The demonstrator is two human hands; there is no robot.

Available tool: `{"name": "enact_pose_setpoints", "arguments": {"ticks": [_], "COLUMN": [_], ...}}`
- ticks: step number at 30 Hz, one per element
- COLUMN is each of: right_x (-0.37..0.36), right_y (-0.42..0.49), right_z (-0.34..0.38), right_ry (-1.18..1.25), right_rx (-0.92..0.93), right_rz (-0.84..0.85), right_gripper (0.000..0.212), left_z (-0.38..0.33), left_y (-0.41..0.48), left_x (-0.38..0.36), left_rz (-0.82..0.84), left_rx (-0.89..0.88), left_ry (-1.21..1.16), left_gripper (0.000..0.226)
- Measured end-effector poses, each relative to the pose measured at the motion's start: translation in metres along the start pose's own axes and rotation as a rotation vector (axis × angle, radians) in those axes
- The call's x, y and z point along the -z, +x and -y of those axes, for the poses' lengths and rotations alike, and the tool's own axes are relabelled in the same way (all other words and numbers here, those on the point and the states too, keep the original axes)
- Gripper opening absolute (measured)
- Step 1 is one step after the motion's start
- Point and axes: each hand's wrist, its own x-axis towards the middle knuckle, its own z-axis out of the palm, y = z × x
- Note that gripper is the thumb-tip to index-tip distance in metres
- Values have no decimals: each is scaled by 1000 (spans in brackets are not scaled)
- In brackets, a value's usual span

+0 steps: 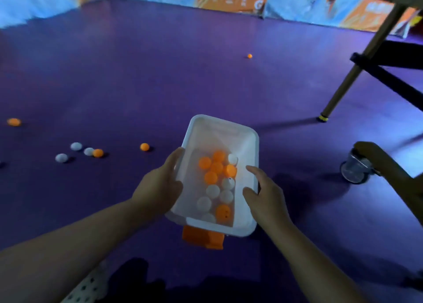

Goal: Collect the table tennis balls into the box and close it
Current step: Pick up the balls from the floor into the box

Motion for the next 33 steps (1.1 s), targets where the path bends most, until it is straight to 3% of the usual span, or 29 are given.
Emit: {"name": "enact_pose_setpoints", "arguments": {"ticks": [6,15,20,28,33], "right_x": [-76,-236,-312,-453,-523], "right_y": [-35,-78,-64,-32,-23], "right_z": [92,191,236,282,293], "right_ry": [75,28,-80,-114,-90], "right_rx": [126,116,140,178,162], "right_rz": [144,357,447,537,540], "right_gripper": [45,45,43,43,44], "left_z": [85,255,335,454,536], "left_y": [-47,-107,-115,-115,-102], "left_x": [91,176,192,189,182], "left_rz": [-73,-104,-148,-353,-539], "left_rx": [85,248,358,511,675], "left_ry": [40,-3,-133,-281,-546], "left_gripper": [71,73,70,60,34]}}
